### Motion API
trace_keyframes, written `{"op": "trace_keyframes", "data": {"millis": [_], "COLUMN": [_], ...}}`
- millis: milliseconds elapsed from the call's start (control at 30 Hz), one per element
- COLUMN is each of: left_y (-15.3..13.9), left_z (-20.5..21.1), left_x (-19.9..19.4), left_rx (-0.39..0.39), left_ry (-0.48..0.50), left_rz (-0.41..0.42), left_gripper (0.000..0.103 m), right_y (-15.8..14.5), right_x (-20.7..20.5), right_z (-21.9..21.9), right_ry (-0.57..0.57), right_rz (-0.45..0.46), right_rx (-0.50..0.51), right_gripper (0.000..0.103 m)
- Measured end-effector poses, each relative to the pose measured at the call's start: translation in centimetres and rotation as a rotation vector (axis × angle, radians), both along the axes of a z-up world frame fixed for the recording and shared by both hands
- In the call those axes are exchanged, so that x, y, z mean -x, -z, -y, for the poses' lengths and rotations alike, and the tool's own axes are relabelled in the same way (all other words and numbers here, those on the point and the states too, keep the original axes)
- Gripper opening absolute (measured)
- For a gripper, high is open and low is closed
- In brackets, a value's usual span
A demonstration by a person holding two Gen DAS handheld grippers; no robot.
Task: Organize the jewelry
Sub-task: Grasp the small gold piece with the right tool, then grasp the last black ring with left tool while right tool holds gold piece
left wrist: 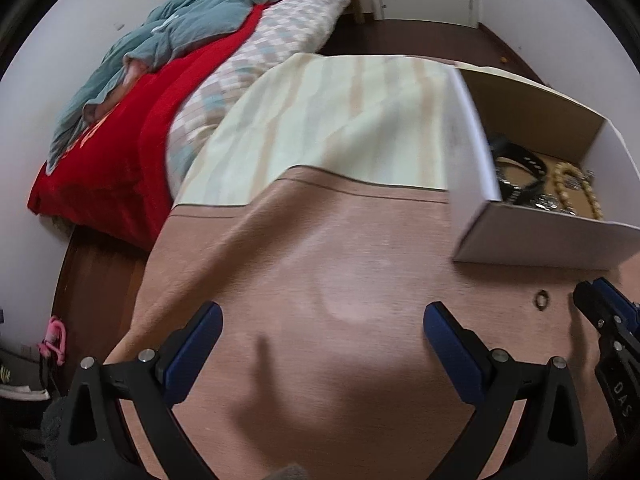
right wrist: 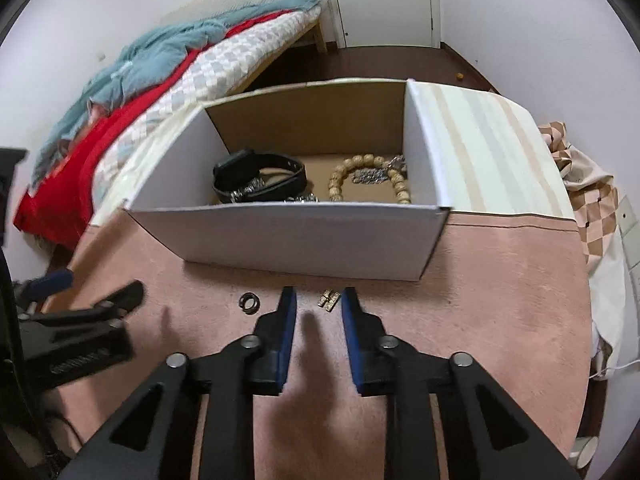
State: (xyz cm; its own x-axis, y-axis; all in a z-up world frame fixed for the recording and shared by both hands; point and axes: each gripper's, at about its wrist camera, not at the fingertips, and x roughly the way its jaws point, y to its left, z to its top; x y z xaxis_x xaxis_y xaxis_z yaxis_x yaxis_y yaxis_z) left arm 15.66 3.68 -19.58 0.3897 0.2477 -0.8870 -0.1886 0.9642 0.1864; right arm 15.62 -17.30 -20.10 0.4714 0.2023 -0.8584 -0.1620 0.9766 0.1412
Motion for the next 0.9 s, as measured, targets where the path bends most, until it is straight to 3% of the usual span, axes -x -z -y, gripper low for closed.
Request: {"op": "trace_keyframes", "data": {"millis": [200,233,267,400,567,700,800,833,900], "left_y": [0.4,0.4,0.3,0.0,0.2,0.5,0.8,0.9,1.0], "left_z": [-1.0,-0.8,-0.7,0.4,3.1,6.1,8.4,8.8,9.7], "left_x": [-0.2,-0.2,-0.2,-0.1,-0.2,-0.4,-0.5,-0.6,-0.7], "left_rx": [0.003,0.005,0.007,0.020,0.115,0.224,0.231,0.226,0.218], "left_ry": [-0.020,-0.016,-0.011,0.020,0.082,0.140,0.188,0.197,0.215], "left_rz": [-0.010,-0.009,-0.009,0.001,-0.002,-0.010,-0.008,-0.006,0.002], "left_gripper": [0.102,0.102,0.102,0.102,0.102,0.102,0.102,0.099,0.085], "right_y": [0.7,0.8,0.7,-0.1,-2.1,-3.1,-3.1,-3.0,-2.9], "right_x": [0.0,0.1,0.2,0.7,2.3,3.2,3.5,3.6,3.8], "right_z": [-1.8,-1.9,-1.6,0.7,4.4,6.1,7.0,7.3,7.8], "right_ry": [0.007,0.010,0.008,0.062,0.125,0.154,0.170,0.176,0.185], "right_rz": [0.033,0.044,0.047,0.047,0.074,0.079,0.080,0.078,0.075], "right_rx": [0.128,0.144,0.130,0.066,-0.004,-0.004,0.015,0.019,0.025], "right_gripper": [0.025,0.015,0.008,0.008,0.007,0.007,0.007,0.007,0.007]}}
